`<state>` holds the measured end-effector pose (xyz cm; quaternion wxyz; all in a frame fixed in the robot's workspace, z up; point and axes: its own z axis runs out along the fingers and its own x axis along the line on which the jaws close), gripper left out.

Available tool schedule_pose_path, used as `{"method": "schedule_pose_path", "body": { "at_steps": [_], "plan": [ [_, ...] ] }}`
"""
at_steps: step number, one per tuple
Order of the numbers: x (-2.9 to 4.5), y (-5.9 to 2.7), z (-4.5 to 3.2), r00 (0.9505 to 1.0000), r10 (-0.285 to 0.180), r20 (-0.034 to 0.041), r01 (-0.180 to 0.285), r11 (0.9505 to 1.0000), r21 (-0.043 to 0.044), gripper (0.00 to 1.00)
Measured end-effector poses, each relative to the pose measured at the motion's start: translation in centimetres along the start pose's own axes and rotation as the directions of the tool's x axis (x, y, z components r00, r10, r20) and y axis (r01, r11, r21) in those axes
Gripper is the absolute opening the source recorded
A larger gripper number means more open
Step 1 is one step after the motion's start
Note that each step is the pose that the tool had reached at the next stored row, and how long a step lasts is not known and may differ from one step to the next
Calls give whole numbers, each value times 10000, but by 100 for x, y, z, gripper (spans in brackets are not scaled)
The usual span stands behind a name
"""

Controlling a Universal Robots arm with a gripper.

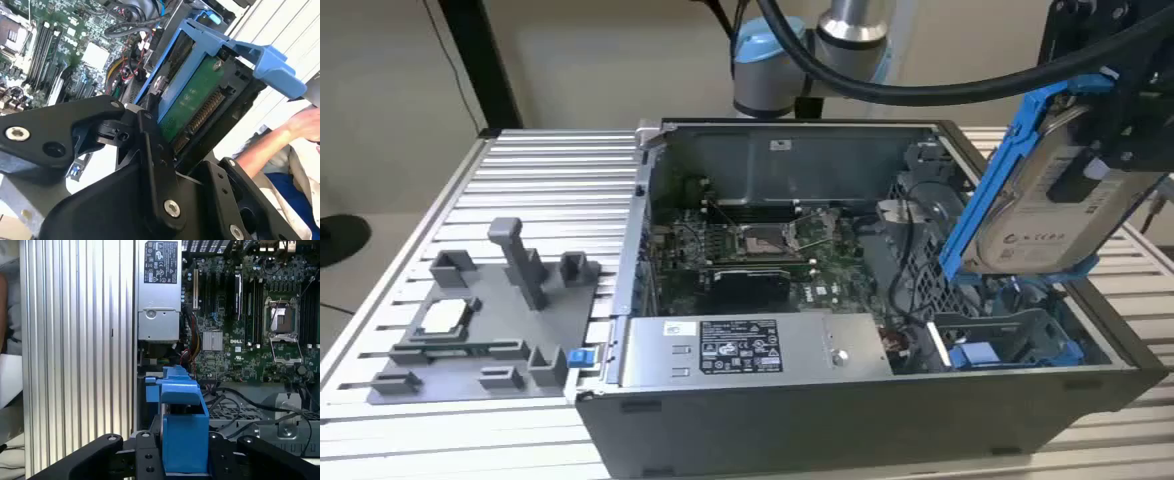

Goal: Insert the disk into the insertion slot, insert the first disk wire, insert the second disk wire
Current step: 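Insert the disk into the insertion slot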

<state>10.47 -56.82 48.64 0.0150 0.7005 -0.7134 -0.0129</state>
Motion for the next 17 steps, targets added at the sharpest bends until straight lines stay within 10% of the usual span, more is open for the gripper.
{"method": "schedule_pose_path", "body": {
  "at_steps": [17],
  "plan": [
    [1,-21,62,10000,0,-1,0,10000,0,0]
  ]
}}
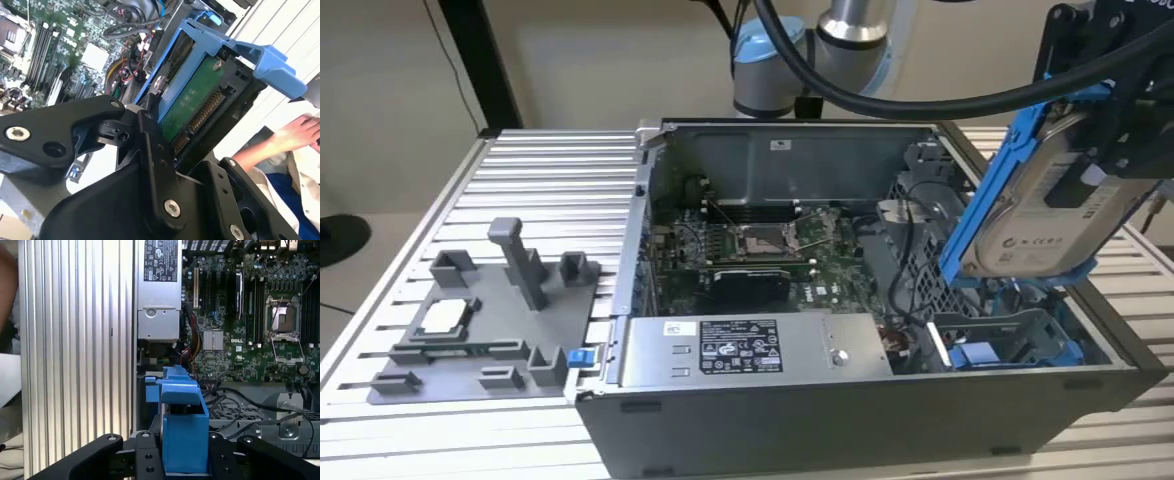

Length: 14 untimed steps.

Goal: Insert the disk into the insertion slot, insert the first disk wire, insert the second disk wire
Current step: 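Insert the disk into the insertion slot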

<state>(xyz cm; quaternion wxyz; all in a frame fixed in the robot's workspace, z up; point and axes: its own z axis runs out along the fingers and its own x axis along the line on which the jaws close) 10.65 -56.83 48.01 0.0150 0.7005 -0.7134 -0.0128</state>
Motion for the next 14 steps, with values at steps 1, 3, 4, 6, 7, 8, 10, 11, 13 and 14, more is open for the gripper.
{"method": "schedule_pose_path", "body": {
  "at_steps": [1,3,4,6,7,8,10,11,13,14],
  "plan": [
    [0,-9,12,10000,0,0,0,10000,0,0],
    [0,-28,33,10000,0,2,0,10000,0,0],
    [-1,-38,43,10000,0,1,0,10000,0,0],
    [1,-51,57,10000,0,2,0,10000,0,0],
    [2,-52,60,10000,1,0,-1,10000,0,0],
    [2,-53,63,10000,1,-1,-1,10000,0,0],
    [3,-57,67,10000,-2,-1,2,10000,0,0],
    [3,-57,68,10000,-2,0,2,10000,0,0],
    [3,-57,69,10000,-1,1,1,10000,0,0],
    [3,-57,69,10000,-1,1,1,10000,0,0]
  ]
}}
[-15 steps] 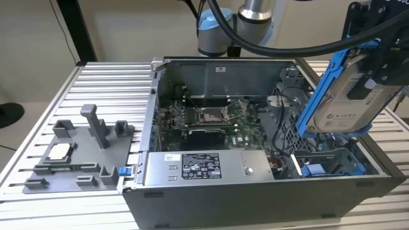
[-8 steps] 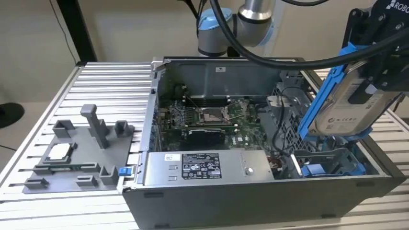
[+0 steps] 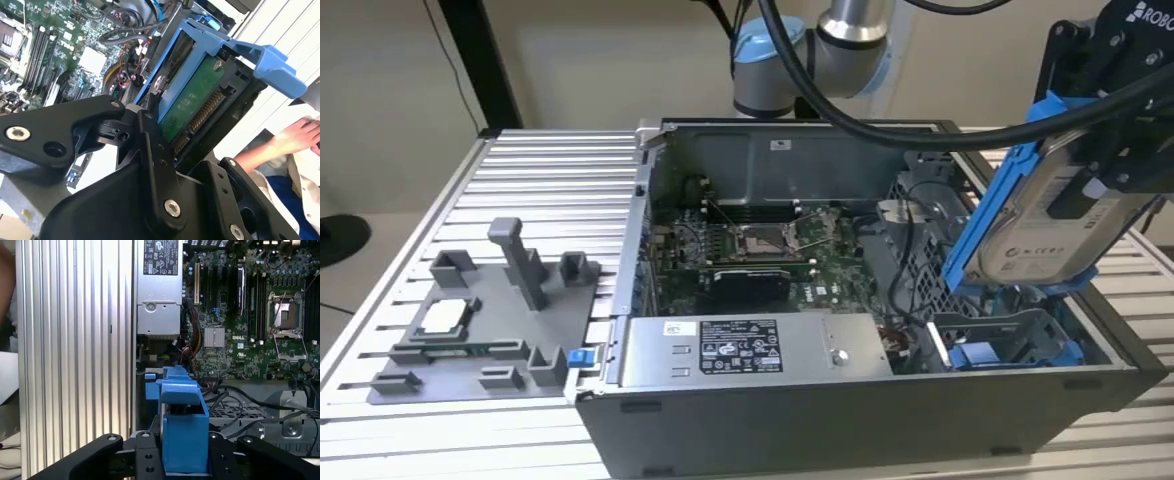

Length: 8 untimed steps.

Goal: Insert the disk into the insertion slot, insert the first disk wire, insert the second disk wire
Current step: 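Insert the disk into the insertion slot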

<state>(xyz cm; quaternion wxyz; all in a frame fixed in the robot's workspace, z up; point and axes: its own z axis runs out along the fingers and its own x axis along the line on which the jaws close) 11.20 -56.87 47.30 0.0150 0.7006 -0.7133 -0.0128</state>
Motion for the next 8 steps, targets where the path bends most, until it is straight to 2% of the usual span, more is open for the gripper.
{"method": "schedule_pose_path", "body": {
  "at_steps": [8],
  "plan": [
    [1,-14,17,10000,-1,0,1,10000,0,0]
  ]
}}
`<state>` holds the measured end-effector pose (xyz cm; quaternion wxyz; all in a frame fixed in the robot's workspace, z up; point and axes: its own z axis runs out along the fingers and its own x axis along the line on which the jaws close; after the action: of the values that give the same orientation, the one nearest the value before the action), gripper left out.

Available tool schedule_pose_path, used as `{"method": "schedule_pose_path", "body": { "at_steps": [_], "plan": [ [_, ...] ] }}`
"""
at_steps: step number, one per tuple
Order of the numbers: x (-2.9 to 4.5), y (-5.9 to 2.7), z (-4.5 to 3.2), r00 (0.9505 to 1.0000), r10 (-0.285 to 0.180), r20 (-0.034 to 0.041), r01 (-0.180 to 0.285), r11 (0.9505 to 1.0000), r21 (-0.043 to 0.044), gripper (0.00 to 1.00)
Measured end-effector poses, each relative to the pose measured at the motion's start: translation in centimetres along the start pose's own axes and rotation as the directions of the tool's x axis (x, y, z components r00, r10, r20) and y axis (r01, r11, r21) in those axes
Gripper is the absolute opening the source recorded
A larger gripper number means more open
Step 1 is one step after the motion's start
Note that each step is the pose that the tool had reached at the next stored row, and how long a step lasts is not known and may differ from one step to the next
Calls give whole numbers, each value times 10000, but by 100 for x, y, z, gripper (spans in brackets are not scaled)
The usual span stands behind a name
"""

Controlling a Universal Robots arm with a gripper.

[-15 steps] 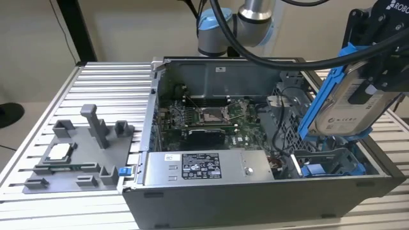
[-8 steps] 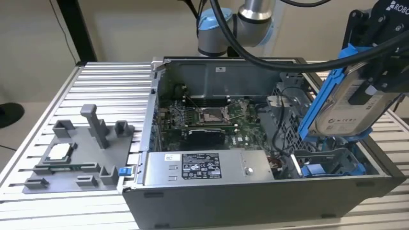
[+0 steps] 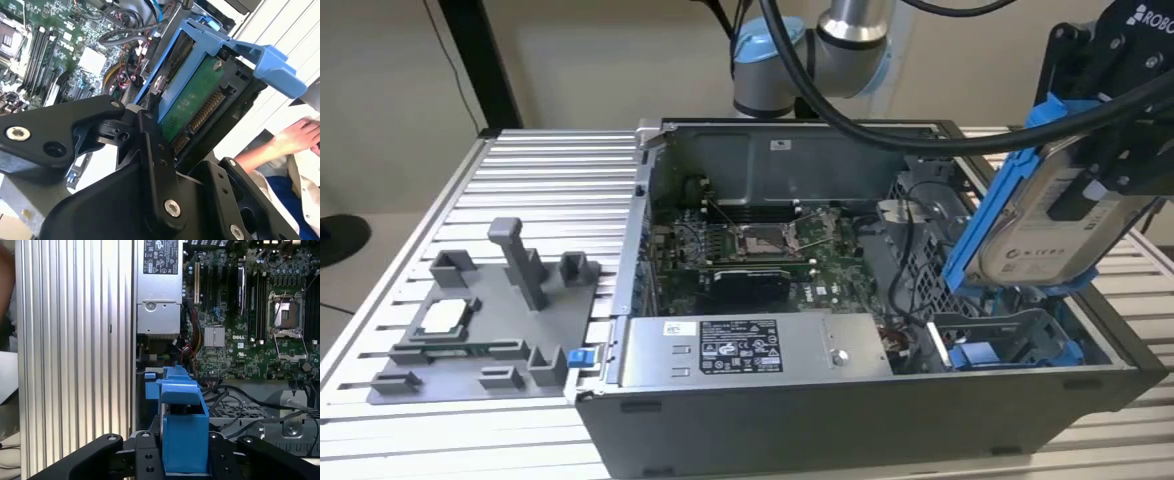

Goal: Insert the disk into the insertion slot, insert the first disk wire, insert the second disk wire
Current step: 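Insert the disk into the insertion slot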

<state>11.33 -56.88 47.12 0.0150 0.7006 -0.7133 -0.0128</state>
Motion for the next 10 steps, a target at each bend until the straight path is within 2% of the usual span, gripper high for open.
{"method": "schedule_pose_path", "body": {
  "at_steps": [10],
  "plan": [
    [6,-33,60,10000,1,2,-1,10000,-2,0]
  ]
}}
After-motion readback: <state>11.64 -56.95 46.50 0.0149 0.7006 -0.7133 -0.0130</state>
